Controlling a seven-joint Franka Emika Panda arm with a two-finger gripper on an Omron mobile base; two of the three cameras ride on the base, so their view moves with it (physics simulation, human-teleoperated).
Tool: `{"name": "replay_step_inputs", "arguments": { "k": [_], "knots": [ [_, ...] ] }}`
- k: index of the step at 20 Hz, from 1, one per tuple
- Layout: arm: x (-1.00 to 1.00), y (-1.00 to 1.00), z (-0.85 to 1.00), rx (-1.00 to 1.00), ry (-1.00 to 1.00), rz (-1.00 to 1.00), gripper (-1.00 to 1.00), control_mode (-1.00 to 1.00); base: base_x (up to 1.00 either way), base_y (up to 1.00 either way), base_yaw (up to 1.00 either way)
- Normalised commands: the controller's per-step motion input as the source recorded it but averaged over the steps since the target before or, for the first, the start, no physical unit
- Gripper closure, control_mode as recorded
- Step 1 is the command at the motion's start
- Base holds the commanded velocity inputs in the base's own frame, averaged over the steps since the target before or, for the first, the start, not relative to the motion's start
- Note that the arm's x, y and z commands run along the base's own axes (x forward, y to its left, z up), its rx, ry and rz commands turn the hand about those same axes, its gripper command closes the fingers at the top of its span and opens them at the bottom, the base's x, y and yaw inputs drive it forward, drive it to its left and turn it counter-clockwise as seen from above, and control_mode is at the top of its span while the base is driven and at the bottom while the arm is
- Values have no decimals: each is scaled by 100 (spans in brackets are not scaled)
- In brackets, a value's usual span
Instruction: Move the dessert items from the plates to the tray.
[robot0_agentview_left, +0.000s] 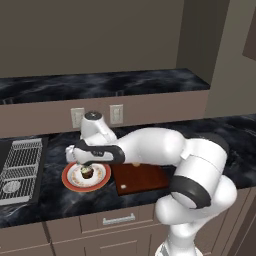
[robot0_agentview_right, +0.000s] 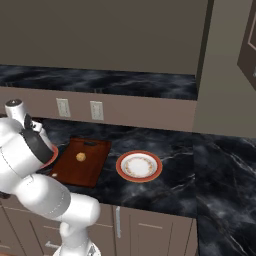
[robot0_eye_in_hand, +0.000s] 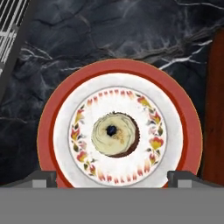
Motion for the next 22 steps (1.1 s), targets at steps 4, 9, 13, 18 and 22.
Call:
{"name": "replay_step_inputs", "arguments": {
  "k": [4, 9, 13, 18, 22],
  "knots": [
    [0, 6, -25, 0, 0, 0, -100, -100, 0, 0, 0],
    [10, 0, -10, 0, 0, 0, -100, -100, 0, 0, 0],
    [18, 0, 0, 0, 0, 0, -100, -100, 0, 0, 0],
    [10, 0, -2, 0, 0, 0, -100, -100, 0, 0, 0],
    [0, 2, -17, 0, 0, 0, -100, -100, 0, 0, 0]
  ]
}}
